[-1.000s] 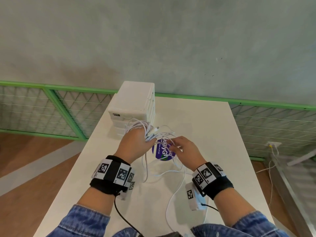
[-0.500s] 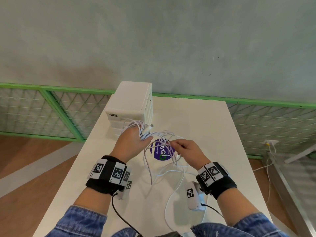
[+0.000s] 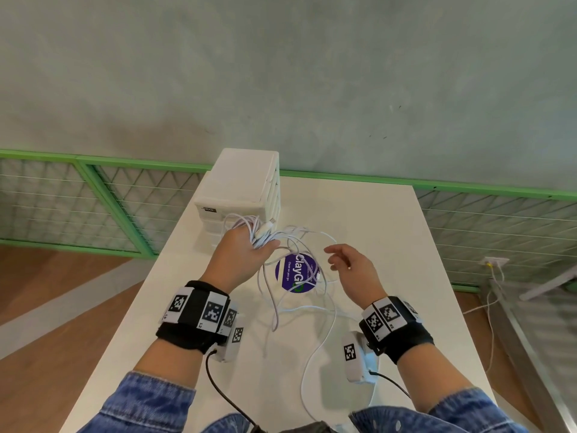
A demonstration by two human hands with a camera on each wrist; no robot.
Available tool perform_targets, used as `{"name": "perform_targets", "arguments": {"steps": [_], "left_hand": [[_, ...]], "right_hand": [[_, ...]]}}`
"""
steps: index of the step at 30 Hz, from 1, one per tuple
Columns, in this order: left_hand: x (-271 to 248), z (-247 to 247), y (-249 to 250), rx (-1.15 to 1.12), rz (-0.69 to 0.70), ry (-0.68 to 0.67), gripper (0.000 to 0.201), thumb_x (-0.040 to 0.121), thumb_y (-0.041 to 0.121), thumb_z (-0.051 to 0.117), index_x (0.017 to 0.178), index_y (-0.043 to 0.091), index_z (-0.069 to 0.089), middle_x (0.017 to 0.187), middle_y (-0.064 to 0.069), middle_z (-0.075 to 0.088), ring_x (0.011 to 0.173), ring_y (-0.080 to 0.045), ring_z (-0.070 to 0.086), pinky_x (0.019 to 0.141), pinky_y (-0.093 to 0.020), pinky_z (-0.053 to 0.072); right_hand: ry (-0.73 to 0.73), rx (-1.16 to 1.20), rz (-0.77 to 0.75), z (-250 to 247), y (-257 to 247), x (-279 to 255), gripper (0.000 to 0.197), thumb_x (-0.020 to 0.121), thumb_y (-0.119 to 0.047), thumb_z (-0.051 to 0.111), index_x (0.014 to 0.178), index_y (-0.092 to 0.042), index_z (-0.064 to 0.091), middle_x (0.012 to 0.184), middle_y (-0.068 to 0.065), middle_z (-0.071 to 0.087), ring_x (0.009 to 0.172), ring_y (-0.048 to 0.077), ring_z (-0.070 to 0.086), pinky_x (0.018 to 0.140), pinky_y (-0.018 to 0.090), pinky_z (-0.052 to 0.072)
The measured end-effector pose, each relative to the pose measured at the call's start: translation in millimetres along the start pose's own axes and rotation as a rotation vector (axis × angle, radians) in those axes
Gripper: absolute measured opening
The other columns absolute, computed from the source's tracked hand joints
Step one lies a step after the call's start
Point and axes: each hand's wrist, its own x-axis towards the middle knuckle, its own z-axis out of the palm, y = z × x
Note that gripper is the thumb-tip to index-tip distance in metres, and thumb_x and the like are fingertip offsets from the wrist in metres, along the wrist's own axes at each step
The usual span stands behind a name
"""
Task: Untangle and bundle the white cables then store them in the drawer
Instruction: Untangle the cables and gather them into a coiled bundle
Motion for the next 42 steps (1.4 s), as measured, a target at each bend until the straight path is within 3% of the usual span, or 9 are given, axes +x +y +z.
{"name": "perform_targets", "arguments": {"steps": [5, 8, 14, 19, 24, 33, 35, 38, 42], "left_hand": [[-1, 1, 4, -0.007, 0.011, 0.055, 0.014, 0.084, 0.023, 0.069, 0.087, 0.022, 0.055, 0.092, -0.005, 0.060, 0.088, -0.019, 0.055, 0.076, -0.026, 0.039], [-1, 1, 5, -0.024, 0.025, 0.047, 0.014, 0.084, 0.023, 0.069, 0.088, 0.024, 0.056, 0.091, -0.001, 0.060, 0.088, -0.017, 0.055, 0.076, -0.024, 0.038], [-1, 2, 5, -0.054, 0.016, 0.036, 0.014, 0.083, 0.022, 0.070, 0.090, 0.024, 0.058, 0.090, 0.004, 0.058, 0.089, -0.014, 0.055, 0.077, -0.022, 0.037], [-1, 3, 1, -0.057, 0.007, 0.042, 0.011, 0.082, 0.021, 0.071, 0.087, 0.019, 0.061, 0.090, -0.001, 0.062, 0.087, -0.018, 0.058, 0.076, -0.025, 0.040], [-3, 5, 1, -0.073, -0.001, 0.052, 0.011, 0.082, 0.021, 0.071, 0.086, 0.019, 0.060, 0.090, -0.004, 0.064, 0.086, -0.019, 0.059, 0.076, -0.027, 0.043], [-5, 9, 3, -0.086, -0.008, 0.016, 0.015, 0.083, 0.023, 0.070, 0.091, 0.026, 0.058, 0.086, 0.011, 0.059, 0.086, -0.012, 0.057, 0.072, -0.018, 0.039], [-5, 12, 5, -0.073, 0.003, -0.003, 0.016, 0.083, 0.025, 0.070, 0.095, 0.026, 0.058, 0.086, 0.015, 0.058, 0.087, -0.010, 0.056, 0.070, -0.013, 0.038], [-3, 10, -1, -0.013, 0.013, 0.048, 0.018, 0.085, 0.026, 0.068, 0.100, 0.017, 0.063, 0.091, 0.005, 0.059, 0.087, -0.013, 0.054, 0.074, -0.021, 0.038], [3, -7, -24, 0.052, -0.110, 0.225, 0.023, 0.086, 0.028, 0.066, 0.080, 0.008, 0.058, 0.069, 0.001, 0.052, 0.062, -0.013, 0.050, 0.051, -0.014, 0.034]], "right_hand": [[-0.266, -0.278, 0.059, 2, 15, 0, 0.042, 0.086, 0.007, 0.039, 0.107, -0.020, 0.063, 0.096, -0.003, 0.065, 0.096, 0.018, 0.060, 0.085, 0.023, 0.043], [-0.212, -0.289, 0.047, 4, 16, -4, 0.048, 0.085, 0.010, 0.041, 0.112, -0.020, 0.067, 0.109, -0.009, 0.061, 0.101, 0.008, 0.054, 0.085, 0.012, 0.034], [0.007, -0.109, -0.106, 6, 5, -7, 0.018, 0.083, -0.006, 0.062, 0.077, -0.020, 0.073, 0.086, -0.008, 0.068, 0.074, 0.010, 0.060, 0.068, 0.020, 0.042], [0.042, 0.110, 0.062, 2, -3, -9, 0.021, 0.081, -0.009, 0.066, 0.080, -0.028, 0.056, 0.081, -0.006, 0.068, 0.061, 0.020, 0.068, 0.056, 0.019, 0.043], [-0.081, 0.096, 0.064, 3, -4, -12, 0.027, 0.085, -0.003, 0.055, 0.070, -0.024, 0.061, 0.086, 0.003, 0.067, 0.061, 0.028, 0.068, 0.049, 0.023, 0.044], [-0.197, 0.219, 0.067, 8, -22, -16, 0.019, 0.083, -0.010, 0.067, 0.101, -0.014, 0.070, 0.075, -0.003, 0.063, 0.044, 0.001, 0.053, 0.044, 0.013, 0.039], [-0.165, 0.158, 0.034, 12, -22, -13, 0.015, 0.081, -0.012, 0.069, 0.096, -0.008, 0.072, 0.071, -0.004, 0.060, 0.047, -0.004, 0.052, 0.049, 0.010, 0.040], [-0.010, 0.058, -0.003, 7, -9, -5, 0.007, 0.084, -0.023, 0.067, 0.084, -0.022, 0.074, 0.073, -0.011, 0.063, 0.054, -0.003, 0.053, 0.061, 0.016, 0.043], [0.316, 0.024, 0.185, -33, 28, 5, 0.017, 0.086, -0.029, 0.064, 0.092, -0.015, 0.073, 0.074, -0.002, 0.065, 0.063, 0.013, 0.056, 0.064, 0.023, 0.045]]}}
